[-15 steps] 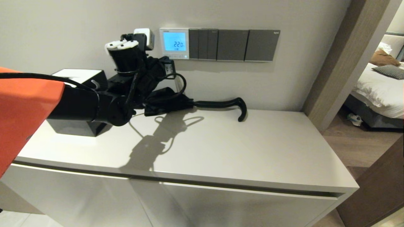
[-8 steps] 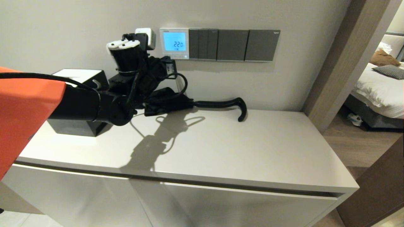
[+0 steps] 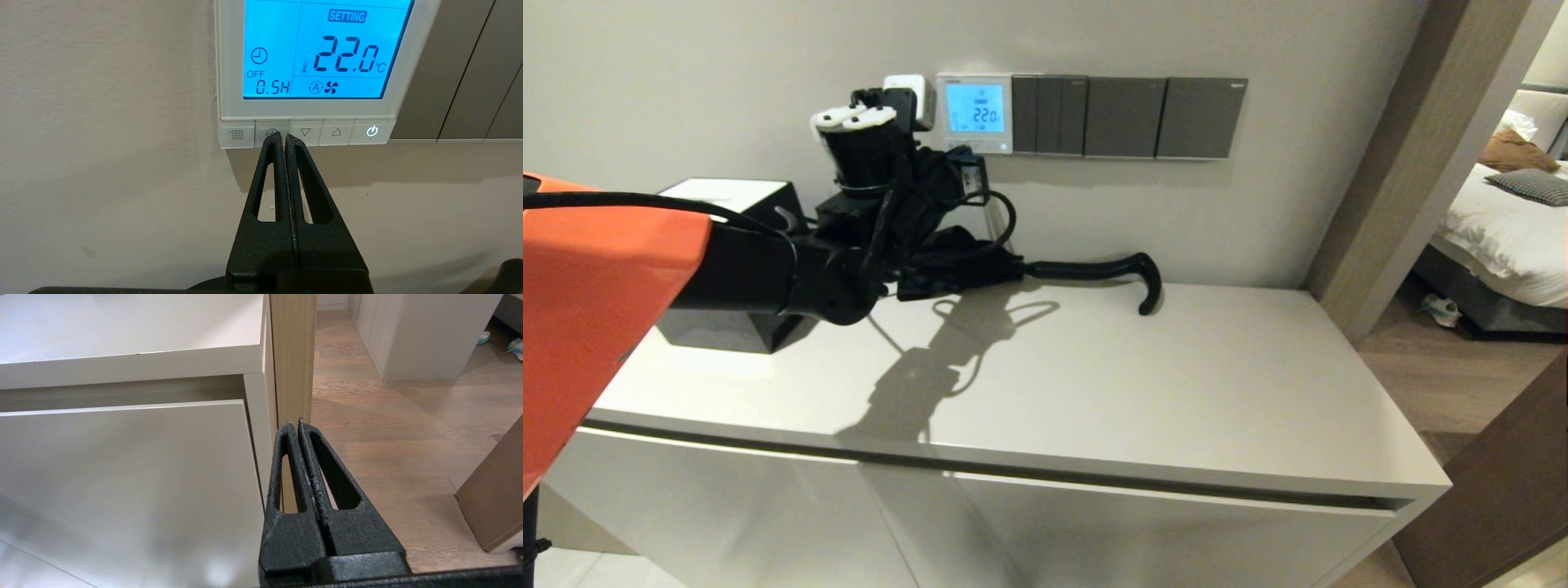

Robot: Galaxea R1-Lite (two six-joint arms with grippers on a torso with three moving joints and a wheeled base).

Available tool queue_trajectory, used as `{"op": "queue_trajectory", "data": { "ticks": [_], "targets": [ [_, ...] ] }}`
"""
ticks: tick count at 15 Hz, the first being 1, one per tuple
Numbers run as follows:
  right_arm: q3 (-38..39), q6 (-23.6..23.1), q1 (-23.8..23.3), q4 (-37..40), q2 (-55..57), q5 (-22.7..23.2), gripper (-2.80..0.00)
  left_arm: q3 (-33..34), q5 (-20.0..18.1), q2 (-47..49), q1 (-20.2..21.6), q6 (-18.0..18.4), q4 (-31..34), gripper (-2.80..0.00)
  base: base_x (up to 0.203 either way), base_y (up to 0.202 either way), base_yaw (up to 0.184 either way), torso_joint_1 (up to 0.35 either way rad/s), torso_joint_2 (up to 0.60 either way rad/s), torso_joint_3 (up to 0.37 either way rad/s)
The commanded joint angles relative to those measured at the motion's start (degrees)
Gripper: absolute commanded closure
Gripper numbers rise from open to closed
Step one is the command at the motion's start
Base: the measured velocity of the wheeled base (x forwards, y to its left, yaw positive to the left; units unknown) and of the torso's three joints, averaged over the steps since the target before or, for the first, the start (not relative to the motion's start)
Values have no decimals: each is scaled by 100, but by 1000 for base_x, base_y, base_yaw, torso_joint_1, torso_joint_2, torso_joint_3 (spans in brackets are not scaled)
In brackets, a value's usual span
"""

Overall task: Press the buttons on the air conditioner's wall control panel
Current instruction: Press the temperature increase button

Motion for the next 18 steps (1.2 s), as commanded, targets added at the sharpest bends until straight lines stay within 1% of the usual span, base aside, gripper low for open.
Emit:
{"op": "queue_trajectory", "data": {
  "ticks": [1,5,9,11,13,15,17,18],
  "targets": [
    [18,-1,2,-1,-3,1,0,-41,13,55,4,-5,-9,0,0,0,0,0,0,0],
    [18,-1,2,-1,-3,1,0,-18,13,57,4,-5,-14,0,0,0,0,0,0,0],
    [18,-1,2,-1,-3,1,0,195,22,-110,4,-13,-100,0,0,0,0,0,0,0],
    [18,-1,2,-1,-3,1,0,645,22,-489,4,-7,-212,0,0,0,0,0,0,0],
    [18,-1,2,-1,-3,1,0,773,18,-588,4,-5,-262,0,0,0,0,0,0,0],
    [18,-1,2,-1,-3,1,0,1049,13,-765,4,-5,-364,0,0,0,0,0,0,0],
    [18,-1,2,-1,-3,1,0,1099,13,-796,4,-5,-410,0,0,0,0,0,0,0],
    [18,-1,2,-1,-3,1,0,1233,18,-886,4,-5,-443,0,0,0,0,0,0,0]
  ]
}}
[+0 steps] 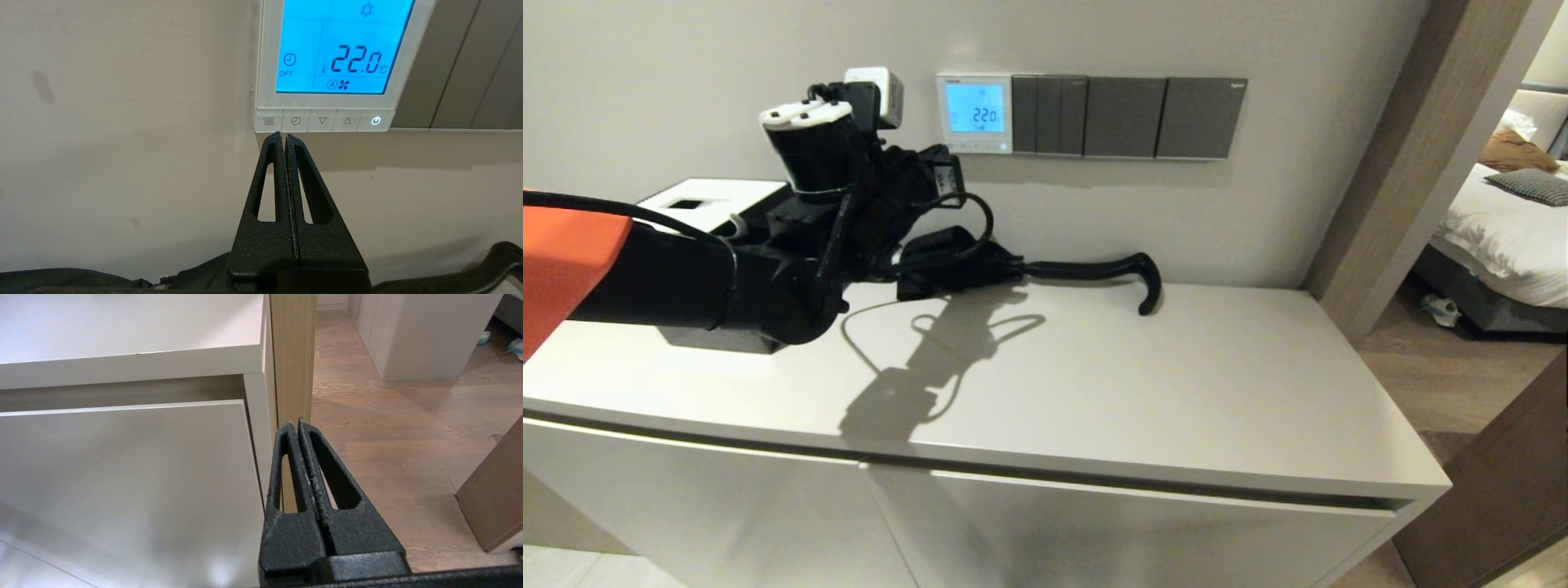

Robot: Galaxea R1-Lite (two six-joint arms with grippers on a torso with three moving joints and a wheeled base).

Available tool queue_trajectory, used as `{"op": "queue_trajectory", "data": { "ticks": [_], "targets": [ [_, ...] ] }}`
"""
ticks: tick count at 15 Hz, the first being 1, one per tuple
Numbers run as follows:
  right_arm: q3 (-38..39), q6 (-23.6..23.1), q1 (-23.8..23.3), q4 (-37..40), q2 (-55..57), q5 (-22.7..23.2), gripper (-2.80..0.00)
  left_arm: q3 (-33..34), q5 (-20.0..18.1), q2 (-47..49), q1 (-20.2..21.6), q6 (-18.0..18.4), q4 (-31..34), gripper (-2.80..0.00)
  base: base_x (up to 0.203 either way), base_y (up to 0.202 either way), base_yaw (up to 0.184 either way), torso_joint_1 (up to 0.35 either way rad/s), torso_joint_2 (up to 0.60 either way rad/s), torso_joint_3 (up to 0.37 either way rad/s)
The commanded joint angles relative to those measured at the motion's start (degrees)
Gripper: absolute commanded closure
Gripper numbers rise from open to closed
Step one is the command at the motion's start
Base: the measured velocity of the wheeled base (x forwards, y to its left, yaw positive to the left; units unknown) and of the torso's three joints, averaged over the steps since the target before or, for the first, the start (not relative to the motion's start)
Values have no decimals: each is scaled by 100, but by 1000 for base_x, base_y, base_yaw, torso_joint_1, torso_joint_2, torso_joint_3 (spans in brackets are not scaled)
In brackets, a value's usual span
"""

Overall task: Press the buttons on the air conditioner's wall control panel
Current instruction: Press the temperature increase button, then turn off the central air conditioner

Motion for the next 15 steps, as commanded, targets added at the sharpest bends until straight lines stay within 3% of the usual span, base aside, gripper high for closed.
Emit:
{"op": "queue_trajectory", "data": {
  "ticks": [1,4,11,15],
  "targets": [
    [18,-1,-1,-1,-3,0,0,345,5,-277,0,-1,-69,0,0,0,0,0,0,0],
    [18,-1,-1,-1,-3,0,0,428,0,-341,6,7,-86,0,0,0,0,0,0,0],
    [18,-1,-1,-1,-3,0,0,1876,0,-1585,132,39,-201,0,0,0,0,0,0,0],
    [18,-1,-1,-1,-3,0,0,2174,2,-1824,250,39,-165,0,0,0,0,0,0,0]
  ]
}}
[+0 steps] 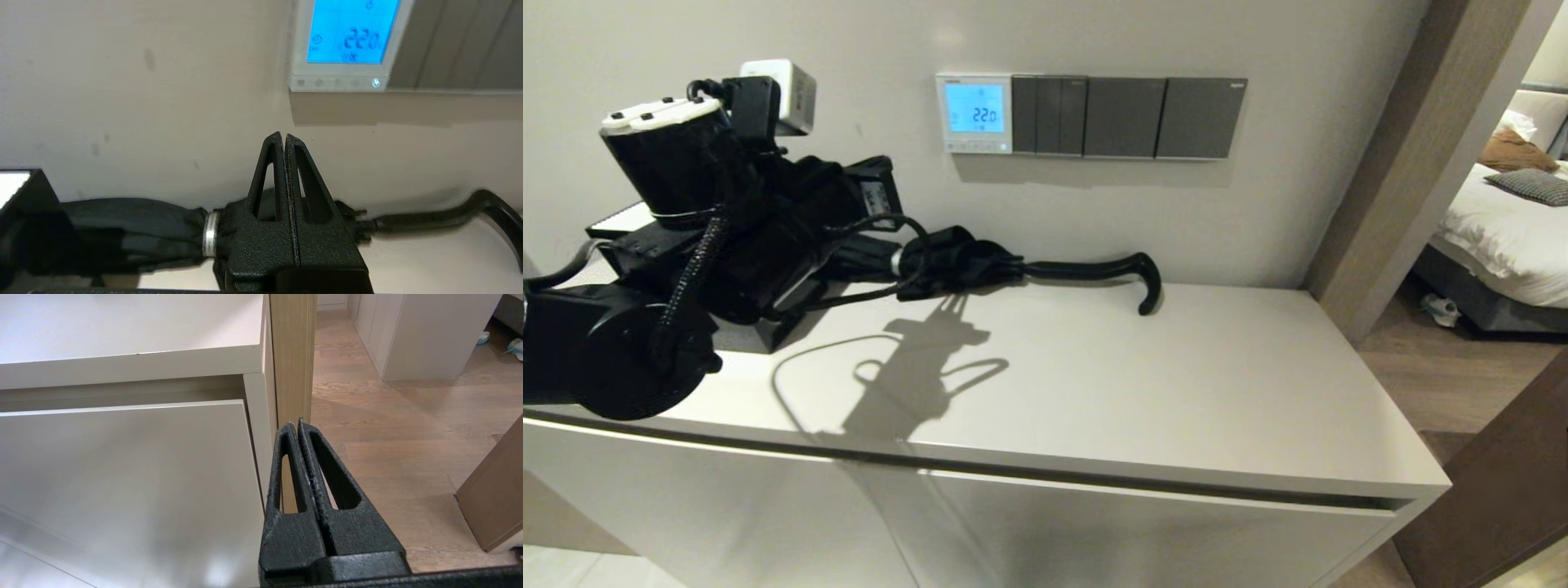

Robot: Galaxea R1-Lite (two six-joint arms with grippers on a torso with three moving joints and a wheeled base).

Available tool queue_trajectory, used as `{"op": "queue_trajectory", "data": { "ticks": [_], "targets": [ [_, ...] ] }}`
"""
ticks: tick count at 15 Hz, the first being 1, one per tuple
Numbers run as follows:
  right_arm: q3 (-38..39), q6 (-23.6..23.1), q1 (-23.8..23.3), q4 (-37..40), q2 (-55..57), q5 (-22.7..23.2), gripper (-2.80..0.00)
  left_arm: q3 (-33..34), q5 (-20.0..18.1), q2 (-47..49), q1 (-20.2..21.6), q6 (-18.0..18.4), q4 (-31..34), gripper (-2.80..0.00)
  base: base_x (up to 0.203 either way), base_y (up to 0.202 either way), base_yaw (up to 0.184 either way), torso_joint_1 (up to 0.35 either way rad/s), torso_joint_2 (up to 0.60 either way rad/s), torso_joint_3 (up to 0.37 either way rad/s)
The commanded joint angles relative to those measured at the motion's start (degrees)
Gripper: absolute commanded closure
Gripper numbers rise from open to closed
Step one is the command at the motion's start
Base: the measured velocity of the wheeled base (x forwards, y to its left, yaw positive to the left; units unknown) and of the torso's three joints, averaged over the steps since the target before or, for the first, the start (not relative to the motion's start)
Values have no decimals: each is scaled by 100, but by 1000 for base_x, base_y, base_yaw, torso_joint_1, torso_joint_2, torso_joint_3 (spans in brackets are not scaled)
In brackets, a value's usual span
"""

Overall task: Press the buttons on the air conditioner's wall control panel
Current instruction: Turn off the central air conditioner

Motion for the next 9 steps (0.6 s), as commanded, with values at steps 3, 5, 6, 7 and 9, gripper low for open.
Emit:
{"op": "queue_trajectory", "data": {
  "ticks": [3,5,6,7,9],
  "targets": [
    [18,-1,7,-1,-3,1,0,1015,-9,-1808,326,0,319,0,0,0,0,0,0,0],
    [18,-1,7,-1,-3,1,0,1451,-15,-2813,458,-5,845,0,0,0,0,0,0,0],
    [18,-1,7,-1,-3,1,0,1537,-16,-3391,486,-8,1256,0,0,0,0,0,0,0],
    [18,-1,7,-1,-3,1,0,1619,-17,-4033,513,-12,1721,0,0,0,0,0,0,0],
    [18,-1,7,-10,-3,1,0,1737,-11,-5061,546,-20,2691,0,0,0,0,0,0,0]
  ]
}}
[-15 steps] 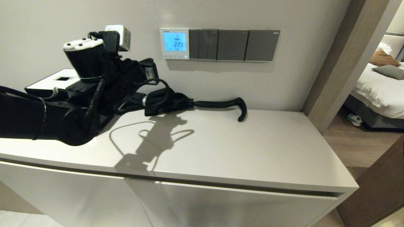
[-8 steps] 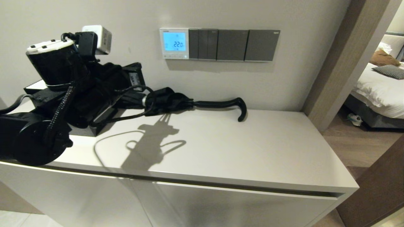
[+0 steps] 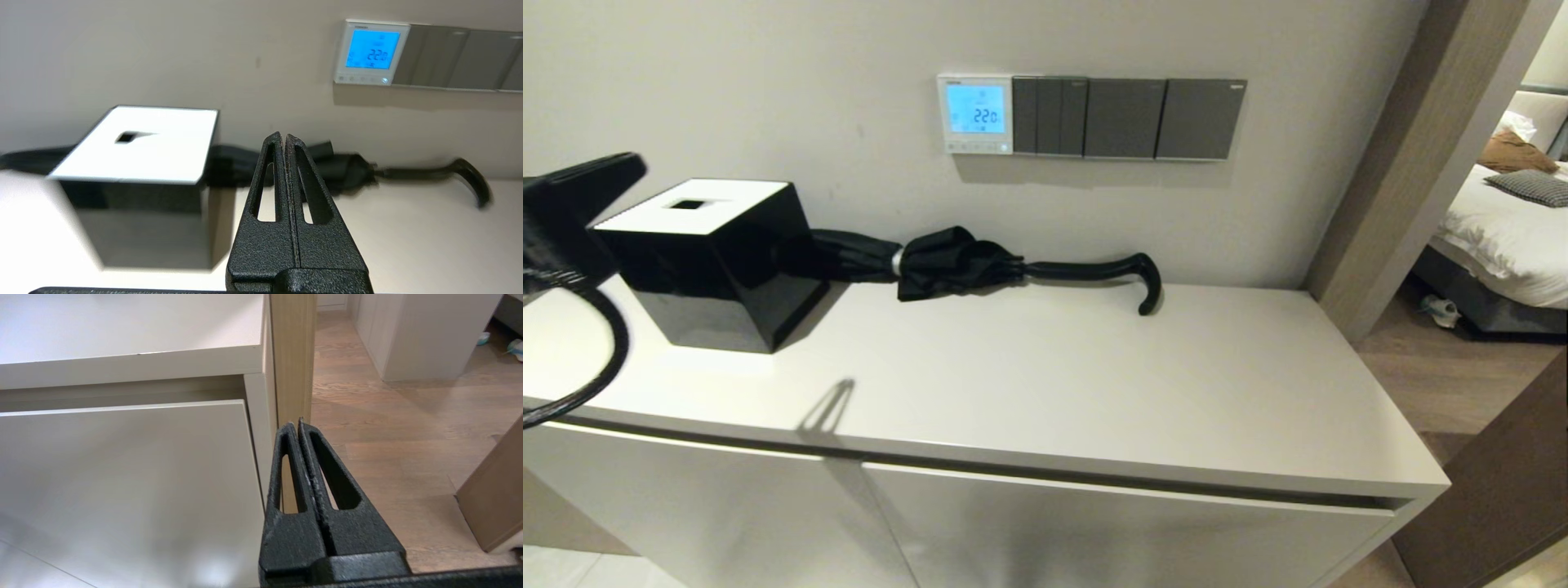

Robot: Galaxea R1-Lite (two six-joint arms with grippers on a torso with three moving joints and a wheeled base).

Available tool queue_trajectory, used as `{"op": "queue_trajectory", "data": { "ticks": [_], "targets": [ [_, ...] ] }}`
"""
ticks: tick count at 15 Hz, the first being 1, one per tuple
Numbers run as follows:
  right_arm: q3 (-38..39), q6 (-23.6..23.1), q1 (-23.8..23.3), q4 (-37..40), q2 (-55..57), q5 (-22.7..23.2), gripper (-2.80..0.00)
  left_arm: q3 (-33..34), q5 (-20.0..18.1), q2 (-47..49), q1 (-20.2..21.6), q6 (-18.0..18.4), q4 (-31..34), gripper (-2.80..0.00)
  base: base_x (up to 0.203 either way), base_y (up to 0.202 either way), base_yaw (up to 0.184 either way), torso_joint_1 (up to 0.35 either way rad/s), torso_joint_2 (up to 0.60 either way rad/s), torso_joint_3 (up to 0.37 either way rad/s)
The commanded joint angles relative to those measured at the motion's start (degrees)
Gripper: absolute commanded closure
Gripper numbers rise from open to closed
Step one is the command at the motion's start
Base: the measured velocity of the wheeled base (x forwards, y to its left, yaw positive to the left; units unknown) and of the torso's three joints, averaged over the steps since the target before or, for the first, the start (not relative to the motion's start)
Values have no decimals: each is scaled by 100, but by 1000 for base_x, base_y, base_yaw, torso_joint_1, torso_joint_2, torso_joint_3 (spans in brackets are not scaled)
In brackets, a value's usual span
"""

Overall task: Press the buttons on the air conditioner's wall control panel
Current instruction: Turn off the central air conditioner

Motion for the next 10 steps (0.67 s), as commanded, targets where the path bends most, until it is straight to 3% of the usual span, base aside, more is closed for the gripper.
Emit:
{"op": "queue_trajectory", "data": {
  "ticks": [1,5,10],
  "targets": [
    [18,-8,7,-7,-3,0,0,135,21,-1793,36,-8,1091,0,0,0,0,0,0,0],
    [18,-1,7,-7,-3,0,0,242,109,-3576,63,-9,3303,0,0,0,0,0,0,0],
    [8,-19,7,-7,-3,18,0,460,824,-4206,77,-1,3883,0,0,0,0,0,0,0]
  ]
}}
